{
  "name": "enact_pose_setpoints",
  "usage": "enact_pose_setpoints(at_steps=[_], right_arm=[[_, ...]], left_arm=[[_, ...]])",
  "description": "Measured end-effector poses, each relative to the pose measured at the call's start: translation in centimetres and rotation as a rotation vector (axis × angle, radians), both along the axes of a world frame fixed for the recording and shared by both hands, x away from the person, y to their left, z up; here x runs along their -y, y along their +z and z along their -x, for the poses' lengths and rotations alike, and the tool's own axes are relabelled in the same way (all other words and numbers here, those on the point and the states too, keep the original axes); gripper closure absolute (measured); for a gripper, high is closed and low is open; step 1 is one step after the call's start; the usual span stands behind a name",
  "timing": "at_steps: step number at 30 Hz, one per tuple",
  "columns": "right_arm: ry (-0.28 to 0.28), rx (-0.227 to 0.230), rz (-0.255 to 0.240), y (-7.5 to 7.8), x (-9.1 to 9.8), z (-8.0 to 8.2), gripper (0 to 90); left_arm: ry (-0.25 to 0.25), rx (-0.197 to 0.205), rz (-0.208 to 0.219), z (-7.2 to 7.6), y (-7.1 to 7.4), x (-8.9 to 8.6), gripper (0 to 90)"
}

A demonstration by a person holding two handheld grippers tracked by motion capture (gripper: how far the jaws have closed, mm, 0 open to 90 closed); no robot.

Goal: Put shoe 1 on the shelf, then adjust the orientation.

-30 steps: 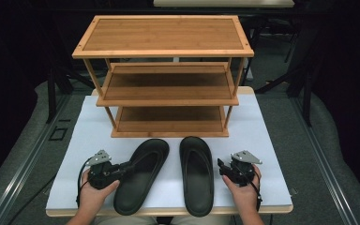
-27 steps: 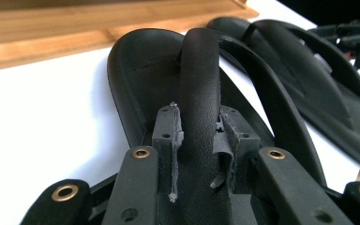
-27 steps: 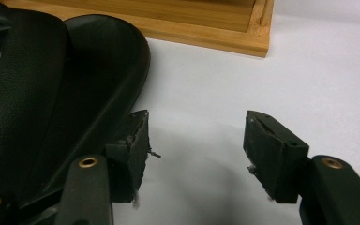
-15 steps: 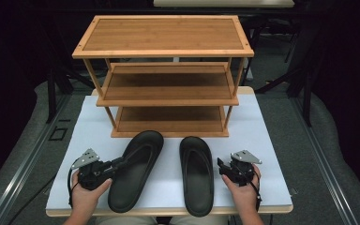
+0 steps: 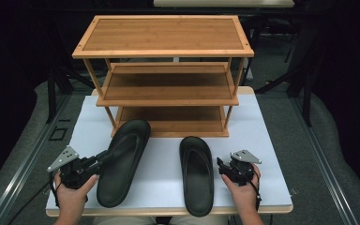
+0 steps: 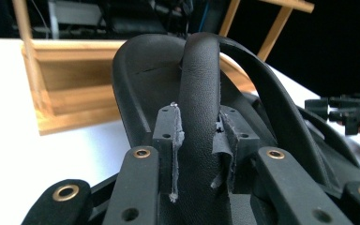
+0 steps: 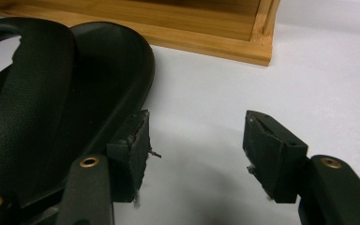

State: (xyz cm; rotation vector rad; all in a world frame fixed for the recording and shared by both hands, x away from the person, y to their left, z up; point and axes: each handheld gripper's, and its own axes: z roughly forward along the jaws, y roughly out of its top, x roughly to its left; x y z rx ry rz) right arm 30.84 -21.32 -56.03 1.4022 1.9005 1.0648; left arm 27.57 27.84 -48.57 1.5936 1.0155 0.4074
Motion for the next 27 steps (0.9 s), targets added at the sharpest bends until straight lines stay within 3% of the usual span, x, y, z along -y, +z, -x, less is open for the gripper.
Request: enact_pose_setpoints(at_steps=[13, 27], right_arm=[[0.001, 0.011, 0.002, 0.1, -0.1, -0.1, 40.9], [0.001, 0.005, 0.001, 0.1, -0.1, -0.1, 41.0]], left_arm=[[0.08, 0.056, 0.056, 0.7, 1.8, -3.0, 71.0], [0.084, 0.1, 0.07, 1.7, 3.2, -3.5, 71.2]])
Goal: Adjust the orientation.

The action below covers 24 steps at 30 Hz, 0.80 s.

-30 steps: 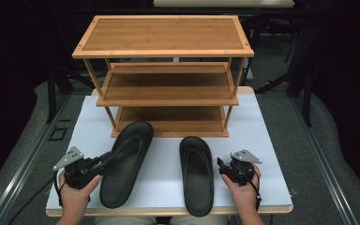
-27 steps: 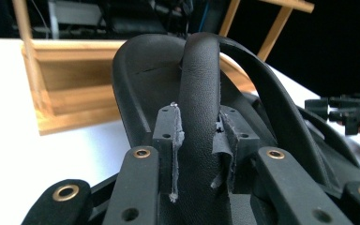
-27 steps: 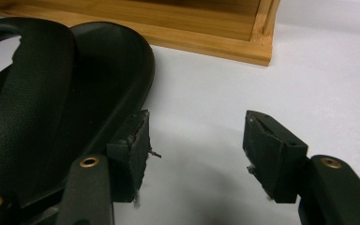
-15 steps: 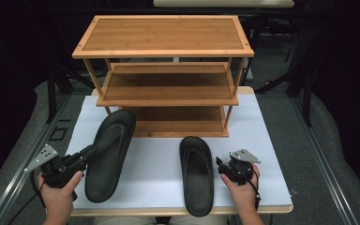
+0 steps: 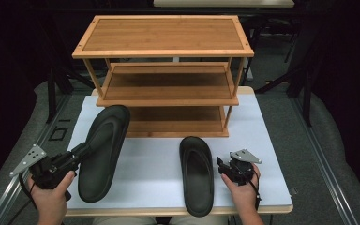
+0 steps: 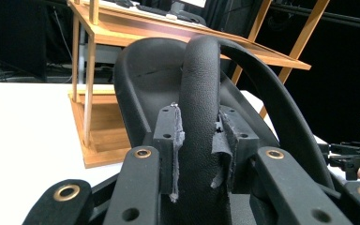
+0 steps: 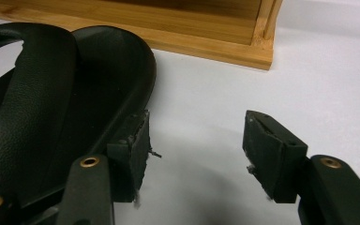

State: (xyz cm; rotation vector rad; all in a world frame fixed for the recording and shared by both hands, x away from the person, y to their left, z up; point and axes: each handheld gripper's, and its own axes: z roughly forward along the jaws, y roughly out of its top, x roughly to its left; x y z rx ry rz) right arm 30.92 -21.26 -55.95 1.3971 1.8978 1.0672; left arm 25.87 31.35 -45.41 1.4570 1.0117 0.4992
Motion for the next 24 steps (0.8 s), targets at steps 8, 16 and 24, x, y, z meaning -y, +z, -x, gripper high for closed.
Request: enact_pose_setpoints(at_steps=[8, 16, 24], right_arm=[[0.0, 0.001, -0.001, 0.0, 0.0, 0.0, 41.0], [-0.006, 0.002, -0.005, -0.1, -0.1, 0.0, 41.0], [-0.005, 0.003, -0.008, -0.2, -0.3, 0.1, 41.0]], left_arm=[[-0.007, 0.011, 0.006, 0.2, 0.3, 0.3, 71.2], [-0.012, 0.013, 0.011, -0.4, 0.9, 1.1, 71.3], [-0.016, 0.036, 0.019, -3.1, 2.8, 2.7, 71.3]])
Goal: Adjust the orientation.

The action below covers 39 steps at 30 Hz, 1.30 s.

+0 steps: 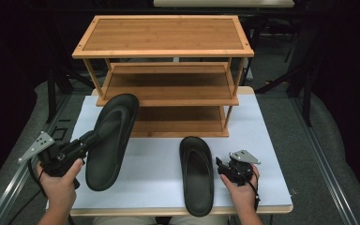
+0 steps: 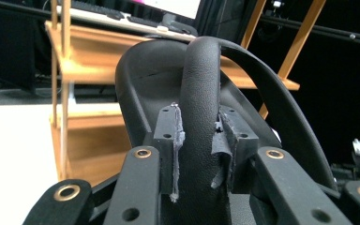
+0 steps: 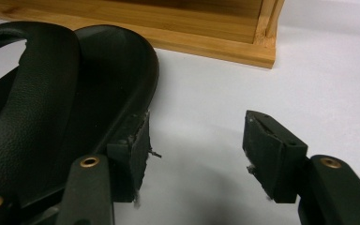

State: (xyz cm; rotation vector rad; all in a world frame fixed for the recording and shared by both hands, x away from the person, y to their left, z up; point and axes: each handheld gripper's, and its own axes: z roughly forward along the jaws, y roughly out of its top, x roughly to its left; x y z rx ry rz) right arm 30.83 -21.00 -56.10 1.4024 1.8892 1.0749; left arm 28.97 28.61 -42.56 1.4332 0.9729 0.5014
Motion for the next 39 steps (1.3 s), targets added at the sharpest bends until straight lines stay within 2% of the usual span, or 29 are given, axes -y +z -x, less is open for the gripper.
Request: enact_pose_setpoints(at_steps=[7, 8, 9, 12, 15, 22, 26, 31, 34, 39], right_arm=[[0.0, -0.004, -0.006, 0.0, 0.1, 0.0, 41.1], [0.0, 0.009, -0.014, -0.1, 0.1, -0.1, 41.1], [0.001, -0.004, -0.007, 0.0, 0.2, 0.0, 41.1], [0.002, -0.005, -0.008, 0.0, 0.2, 0.0, 41.1], [0.003, -0.004, -0.01, 0.0, 0.2, 0.0, 41.1], [0.006, -0.002, -0.017, 0.0, 0.3, -0.1, 41.2], [0.012, -0.002, -0.021, 0.0, 0.3, -0.1, 41.1], [0.018, -0.001, -0.018, 0.0, 0.3, -0.1, 41.2], [0.02, 0.003, -0.019, 0.0, 0.3, -0.1, 41.2], [0.022, 0.005, -0.021, 0.1, 0.4, -0.2, 41.3]], left_arm=[[0.033, 0.003, -0.008, -4.2, 2.4, 1.5, 71.3], [0.037, 0.002, -0.006, -4.8, 2.7, 1.7, 71.3], [0.04, 0.0, 0.0, -5.5, 3.0, 2.0, 71.3], [0.059, -0.004, -0.011, -7.3, 3.8, 2.9, 71.3], [0.071, -0.007, -0.02, -9.1, 4.4, 4.0, 71.3], [0.082, -0.024, -0.008, -12.5, 5.1, 6.1, 71.3], [0.119, -0.043, -0.009, -14.0, 5.0, 7.0, 71.3], [0.136, -0.075, -0.006, -15.5, 4.6, 7.9, 71.3], [0.155, -0.087, -0.032, -16.1, 4.5, 8.4, 71.3], [0.166, -0.093, -0.04, -16.6, 4.5, 8.9, 71.3]])
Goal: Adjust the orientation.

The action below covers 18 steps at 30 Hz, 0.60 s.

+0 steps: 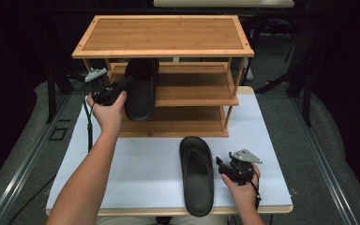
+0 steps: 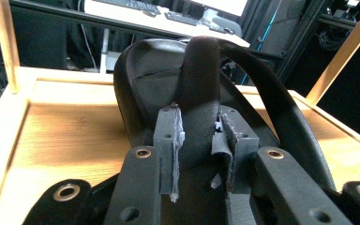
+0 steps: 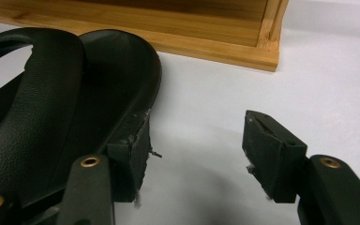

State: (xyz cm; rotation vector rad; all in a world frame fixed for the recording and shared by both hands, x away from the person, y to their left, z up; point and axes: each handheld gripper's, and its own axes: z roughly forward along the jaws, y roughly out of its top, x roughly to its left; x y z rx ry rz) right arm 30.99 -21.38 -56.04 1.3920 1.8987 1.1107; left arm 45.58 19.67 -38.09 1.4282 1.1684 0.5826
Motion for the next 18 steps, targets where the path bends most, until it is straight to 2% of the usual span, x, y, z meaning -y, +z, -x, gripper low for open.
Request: enact_pose_setpoints(at_steps=[3, 4, 5, 6, 7, 15, 18], right_arm=[[0.002, -0.002, -0.002, 0.03, -0.02, 0.02, 41.3], [0.006, 0.01, -0.01, -0.06, -0.06, -0.05, 41.3], [0.002, -0.003, 0.001, 0.04, -0.06, 0.03, 41.3], [0.011, 0.0, -0.008, 0.01, -0.07, 0.0, 41.3], [0.0, 0.001, 0.002, 0.03, -0.12, 0.03, 41.3], [0.003, -0.001, 0.0, 0.05, -0.08, 0.02, 41.3], [0.005, 0.002, 0.0, 0.01, -0.1, -0.03, 41.3]], left_arm=[[-0.002, -0.009, -0.004, -0.22, -0.14, 0.22, 71.2], [0.0, -0.013, -0.005, -0.28, -0.22, 0.27, 71.2], [0.001, -0.016, -0.012, -0.35, -0.33, 0.28, 71.2], [0.001, -0.016, -0.012, -0.35, -0.33, 0.28, 71.2], [0.008, -0.03, -0.011, -0.48, -0.51, 0.34, 71.2], [0.002, -0.062, 0.005, -1.02, -0.79, 0.05, 70.2], [-0.003, -0.058, -0.012, -0.91, -0.76, -0.11, 68.6]])
